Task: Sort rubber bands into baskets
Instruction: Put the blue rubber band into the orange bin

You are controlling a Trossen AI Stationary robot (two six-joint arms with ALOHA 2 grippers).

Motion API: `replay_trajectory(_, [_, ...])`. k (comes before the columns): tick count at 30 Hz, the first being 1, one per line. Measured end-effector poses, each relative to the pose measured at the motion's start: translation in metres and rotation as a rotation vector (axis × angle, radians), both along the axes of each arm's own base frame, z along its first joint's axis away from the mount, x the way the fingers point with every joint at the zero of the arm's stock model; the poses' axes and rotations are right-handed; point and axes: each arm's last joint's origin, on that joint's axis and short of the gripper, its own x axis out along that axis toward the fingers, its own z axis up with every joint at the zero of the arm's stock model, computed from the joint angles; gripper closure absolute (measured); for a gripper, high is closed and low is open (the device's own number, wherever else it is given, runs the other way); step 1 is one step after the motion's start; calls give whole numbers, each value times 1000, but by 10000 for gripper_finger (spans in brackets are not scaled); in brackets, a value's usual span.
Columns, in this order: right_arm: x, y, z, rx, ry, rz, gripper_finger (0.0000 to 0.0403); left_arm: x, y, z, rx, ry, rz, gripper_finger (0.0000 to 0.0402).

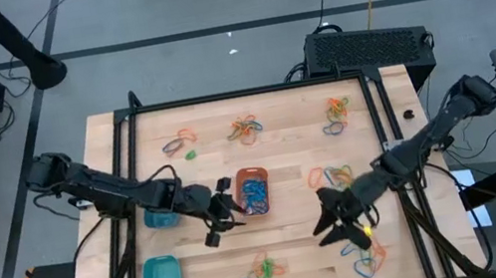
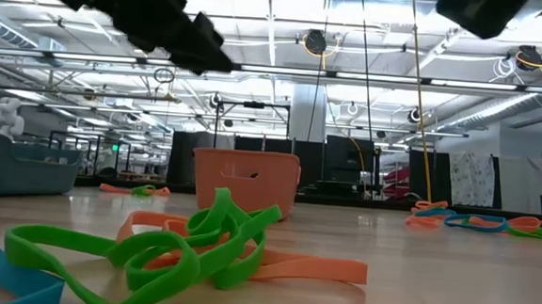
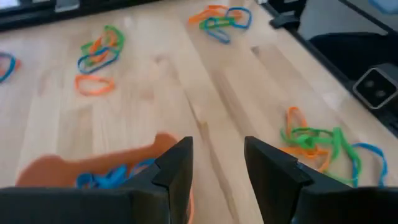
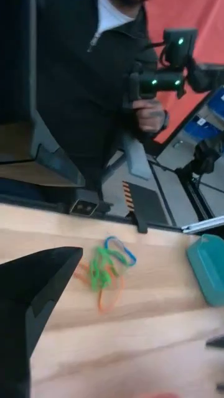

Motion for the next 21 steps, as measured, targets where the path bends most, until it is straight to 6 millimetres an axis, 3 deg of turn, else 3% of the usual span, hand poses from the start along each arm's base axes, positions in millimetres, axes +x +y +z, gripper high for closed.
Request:
replay_trajectory(4, [-3,25,-18,-1,98,48,243,2,-5,0,-40,-88,29,249])
replay_trajectory(10, [-11,55,-65,-72,361,73,243,12,-21,3,-114,-242,-6,249])
replay_trajectory(16, [-18,62,-108,-222,588,48,243,19,-23,11,-94,-328,-27,249])
replay_trajectory(21, [-18,62,-124,-302,629,46,243,20,-22,13,-95,-343,-24,249])
